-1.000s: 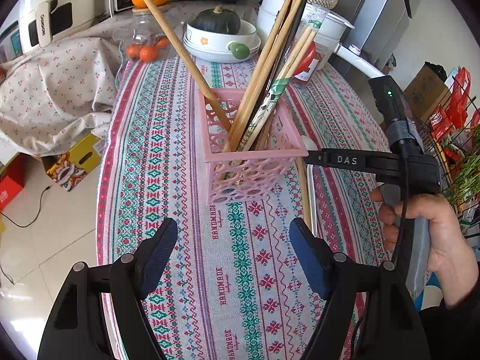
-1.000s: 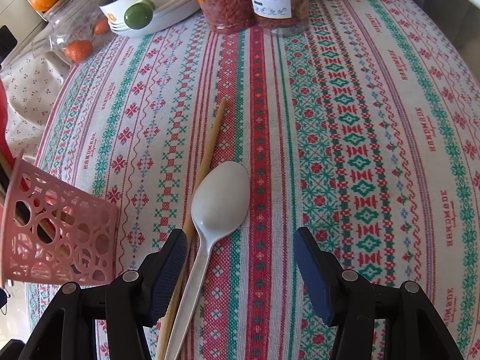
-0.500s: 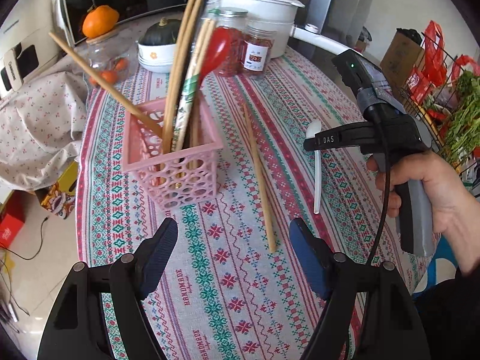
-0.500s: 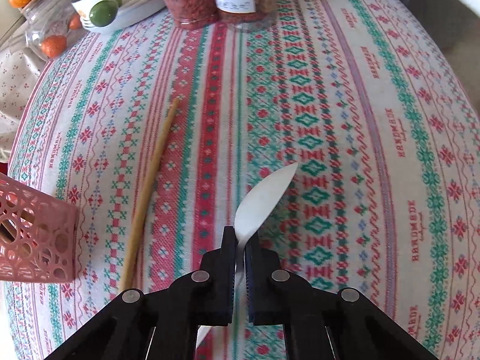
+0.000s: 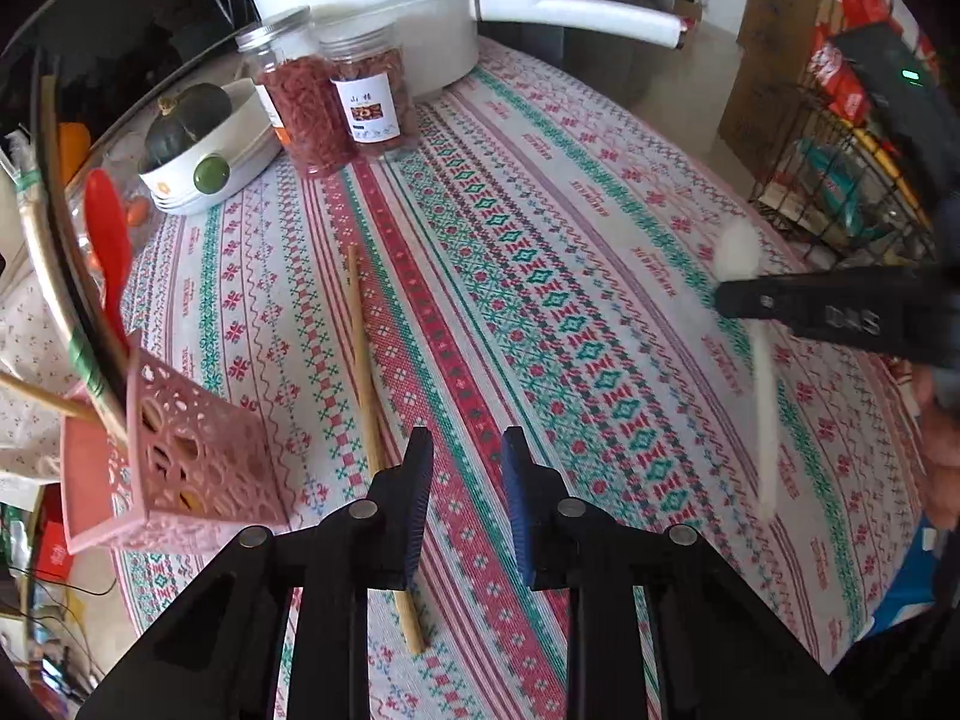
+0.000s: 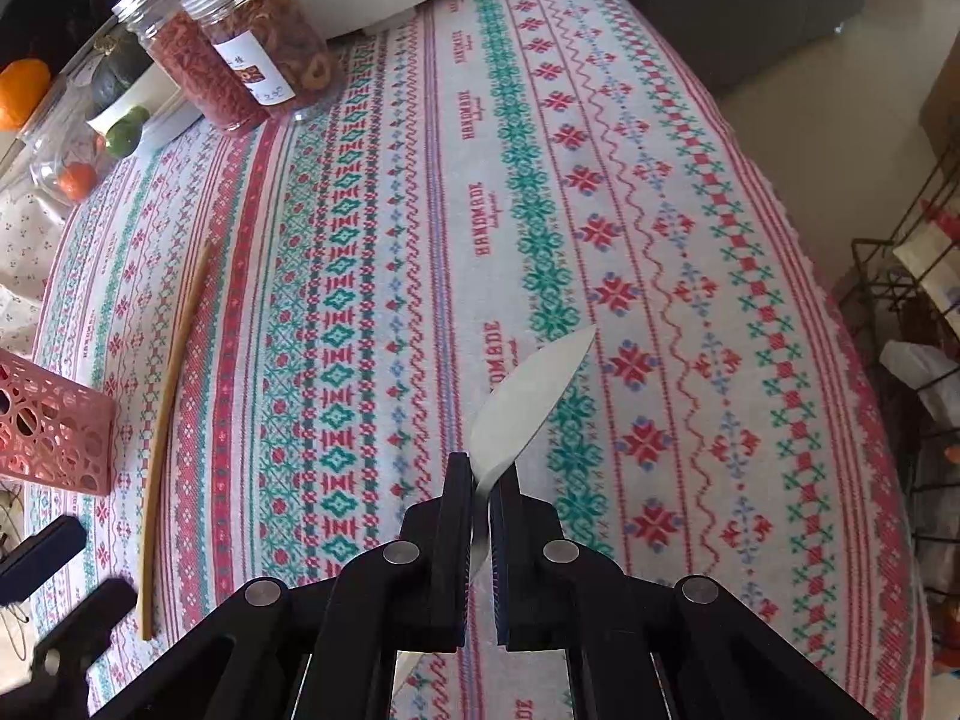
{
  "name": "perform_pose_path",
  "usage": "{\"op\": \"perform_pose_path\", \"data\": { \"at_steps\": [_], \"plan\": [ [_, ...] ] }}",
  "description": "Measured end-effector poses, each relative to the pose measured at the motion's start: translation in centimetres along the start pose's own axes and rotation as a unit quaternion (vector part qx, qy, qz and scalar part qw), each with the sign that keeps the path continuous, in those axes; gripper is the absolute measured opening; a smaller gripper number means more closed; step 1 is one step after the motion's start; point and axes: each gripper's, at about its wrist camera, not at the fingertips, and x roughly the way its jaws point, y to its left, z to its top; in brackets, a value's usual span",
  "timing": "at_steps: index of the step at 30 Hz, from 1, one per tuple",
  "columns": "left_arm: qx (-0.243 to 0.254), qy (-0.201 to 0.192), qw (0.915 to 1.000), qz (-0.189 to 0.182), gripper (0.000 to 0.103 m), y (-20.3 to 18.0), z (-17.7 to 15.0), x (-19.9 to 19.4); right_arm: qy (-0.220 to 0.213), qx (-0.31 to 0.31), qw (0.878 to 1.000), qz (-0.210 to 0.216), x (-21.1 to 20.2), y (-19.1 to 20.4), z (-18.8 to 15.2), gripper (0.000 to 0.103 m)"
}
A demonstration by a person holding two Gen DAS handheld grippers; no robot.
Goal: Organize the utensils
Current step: 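Lift the white spoon with the right tool while the left grasps the last wooden chopstick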
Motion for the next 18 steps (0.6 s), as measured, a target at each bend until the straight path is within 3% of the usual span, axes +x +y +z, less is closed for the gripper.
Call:
{"op": "perform_pose_path", "data": {
  "at_steps": [4,8,14,18],
  "plan": [
    [-0.01,0.021,0.9983,0.053,0.022,0.9,3.1,2.9,-0.001,-0.008,1.0,0.009,-0.7,-0.7,-0.4,0.003],
    [-0.038,0.054,0.9954,0.07,0.022,2.2,4.5,5.3,-0.009,-0.017,1.0,0.022,-1.3,-0.8,-0.1,0.003],
    [-0.062,0.087,0.9919,0.069,0.021,3.7,4.9,7.1,-0.013,-0.013,0.999,0.042,-1.8,-0.7,0.2,0.003],
    [-0.079,0.092,0.9919,0.038,0.008,4.4,5.0,7.6,-0.018,-0.018,0.999,0.045,-2.2,-0.1,0.2,0.003]
  ]
}}
